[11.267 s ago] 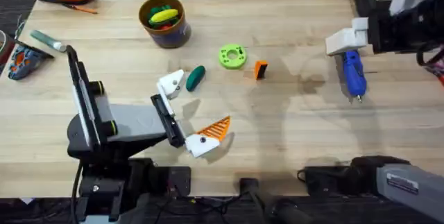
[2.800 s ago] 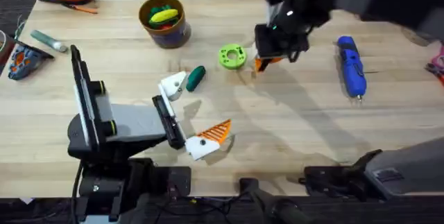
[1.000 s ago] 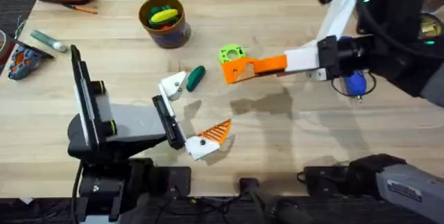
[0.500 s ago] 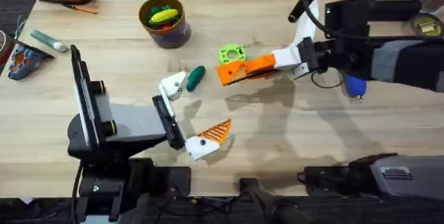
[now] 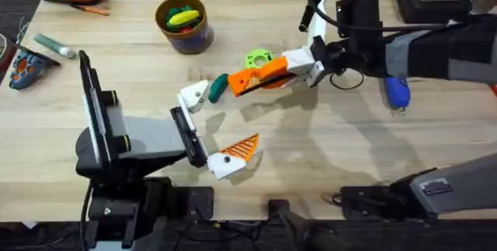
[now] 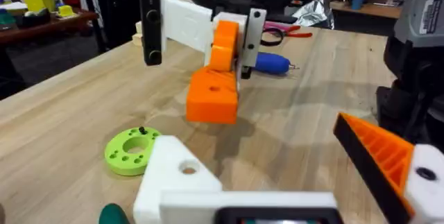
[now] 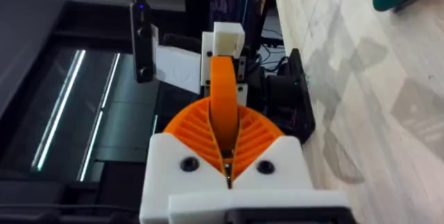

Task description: Pick up the gripper from the table and insert it into the empty holder that is missing its gripper. Then pick up a screw, insert it into the mounting hole, and use the screwdriver to tighten it. Finally, clean up the table by picking up the vegetable and placing it into the bucket.

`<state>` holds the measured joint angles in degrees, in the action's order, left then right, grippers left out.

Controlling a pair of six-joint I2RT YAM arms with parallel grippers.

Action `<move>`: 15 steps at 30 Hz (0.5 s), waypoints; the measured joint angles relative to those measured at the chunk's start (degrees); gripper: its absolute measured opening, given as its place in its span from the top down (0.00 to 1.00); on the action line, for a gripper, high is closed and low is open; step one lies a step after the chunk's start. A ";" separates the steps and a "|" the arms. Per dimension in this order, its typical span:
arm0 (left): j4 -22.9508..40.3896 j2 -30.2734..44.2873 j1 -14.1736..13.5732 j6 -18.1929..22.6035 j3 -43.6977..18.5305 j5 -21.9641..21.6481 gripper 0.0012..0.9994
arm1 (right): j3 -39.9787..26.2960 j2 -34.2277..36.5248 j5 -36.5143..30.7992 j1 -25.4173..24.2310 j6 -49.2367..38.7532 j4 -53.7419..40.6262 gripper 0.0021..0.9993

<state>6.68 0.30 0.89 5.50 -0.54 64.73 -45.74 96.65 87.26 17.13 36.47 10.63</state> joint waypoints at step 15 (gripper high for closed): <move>0.00 0.00 0.00 0.00 0.00 0.00 0.01 | -0.89 1.13 -0.02 4.26 1.11 2.65 1.00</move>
<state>6.68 0.30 0.89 5.50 -0.54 64.73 -46.63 97.78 87.24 21.39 37.58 13.28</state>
